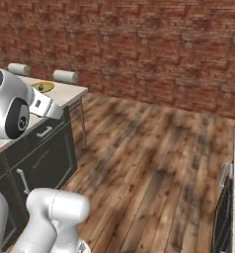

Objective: Take the lemon wedge from the fridge and place it on the plate with fish on the dining counter.

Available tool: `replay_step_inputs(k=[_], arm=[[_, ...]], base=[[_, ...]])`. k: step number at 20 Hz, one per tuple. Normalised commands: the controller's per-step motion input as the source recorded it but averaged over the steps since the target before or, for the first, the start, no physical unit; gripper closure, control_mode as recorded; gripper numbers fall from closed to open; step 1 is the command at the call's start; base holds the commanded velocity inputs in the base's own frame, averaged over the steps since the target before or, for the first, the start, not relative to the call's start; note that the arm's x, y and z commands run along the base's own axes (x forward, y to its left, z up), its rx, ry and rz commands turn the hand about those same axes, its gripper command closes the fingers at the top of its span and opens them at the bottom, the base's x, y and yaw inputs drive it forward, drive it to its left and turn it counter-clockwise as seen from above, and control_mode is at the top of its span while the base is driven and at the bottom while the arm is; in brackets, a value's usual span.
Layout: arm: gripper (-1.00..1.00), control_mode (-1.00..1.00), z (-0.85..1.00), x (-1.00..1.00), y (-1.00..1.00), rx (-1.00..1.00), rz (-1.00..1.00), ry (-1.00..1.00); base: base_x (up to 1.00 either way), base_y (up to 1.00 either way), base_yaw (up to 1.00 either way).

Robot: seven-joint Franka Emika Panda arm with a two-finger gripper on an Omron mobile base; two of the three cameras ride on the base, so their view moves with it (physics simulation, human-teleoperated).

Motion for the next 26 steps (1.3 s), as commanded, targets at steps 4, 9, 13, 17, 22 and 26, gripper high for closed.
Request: replay_step_inputs(k=[4, 9, 13, 17, 22, 26], arm=[[1.00, 1.00, 0.00, 0.00, 0.00, 0.00, 0.00, 0.00], [1.00, 1.00, 0.00, 0.00, 0.00, 0.00, 0.00, 0.00], [1.00, 1.00, 0.00, 0.00, 0.00, 0.00, 0.00, 0.00], [1.00, 1.00, 0.00, 0.00, 0.00, 0.00, 0.00, 0.00], [1.00, 1.00, 0.00, 0.00, 0.00, 0.00, 0.00, 0.00], [1.00, 1.00, 0.00, 0.00, 0.00, 0.00, 0.00, 0.00]], base=[[1.00, 0.00, 0.41], [1.00, 0.00, 0.46], [1.00, -0.06, 0.50], [1.00, -0.20, 0.53], [1.00, -0.36, 0.54], [1.00, -0.45, 0.55]])
